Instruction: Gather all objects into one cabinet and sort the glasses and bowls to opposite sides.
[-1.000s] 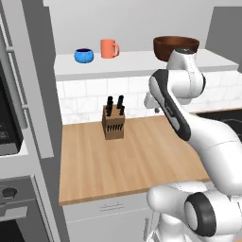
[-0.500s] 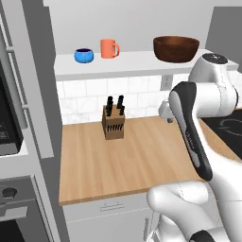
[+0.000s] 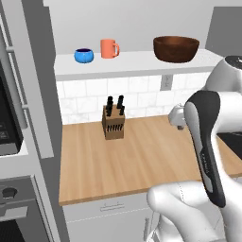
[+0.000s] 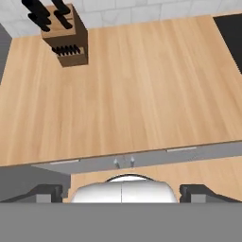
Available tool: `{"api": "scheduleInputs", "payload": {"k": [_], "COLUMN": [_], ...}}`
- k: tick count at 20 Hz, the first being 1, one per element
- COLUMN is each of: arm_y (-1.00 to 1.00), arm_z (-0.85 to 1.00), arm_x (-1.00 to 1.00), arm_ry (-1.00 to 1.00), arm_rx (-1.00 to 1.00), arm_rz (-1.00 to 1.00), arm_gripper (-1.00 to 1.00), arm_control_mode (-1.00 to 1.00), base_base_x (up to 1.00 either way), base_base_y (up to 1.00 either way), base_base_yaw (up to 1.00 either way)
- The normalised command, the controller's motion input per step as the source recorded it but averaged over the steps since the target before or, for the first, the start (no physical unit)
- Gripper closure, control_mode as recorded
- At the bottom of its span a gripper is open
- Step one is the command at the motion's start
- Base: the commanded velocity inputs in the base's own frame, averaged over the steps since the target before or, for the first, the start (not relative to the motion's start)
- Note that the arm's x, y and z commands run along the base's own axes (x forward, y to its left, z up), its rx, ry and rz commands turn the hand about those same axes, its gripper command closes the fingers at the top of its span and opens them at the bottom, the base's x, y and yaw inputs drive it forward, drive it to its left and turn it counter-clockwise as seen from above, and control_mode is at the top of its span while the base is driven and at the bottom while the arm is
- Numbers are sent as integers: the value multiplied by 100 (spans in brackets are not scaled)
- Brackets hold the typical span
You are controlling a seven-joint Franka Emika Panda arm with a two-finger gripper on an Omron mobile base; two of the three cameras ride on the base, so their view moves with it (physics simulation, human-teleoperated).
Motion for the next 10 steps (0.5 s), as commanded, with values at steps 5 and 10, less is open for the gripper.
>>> {"api": "scheduleInputs", "payload": {"k": [5, 10], "arm_y": [-1, 1], "arm_z": [31, 16], "arm_x": [-23, -12], "arm_ry": [4, 2], "arm_rx": [0, -3], "arm_rz": [4, 6], "arm_gripper": [-100, -100], "arm_control_mode": [-100, -100], "base_base_x": [0, 0], "base_base_y": [0, 0], "base_base_yaw": [0, 0]}}
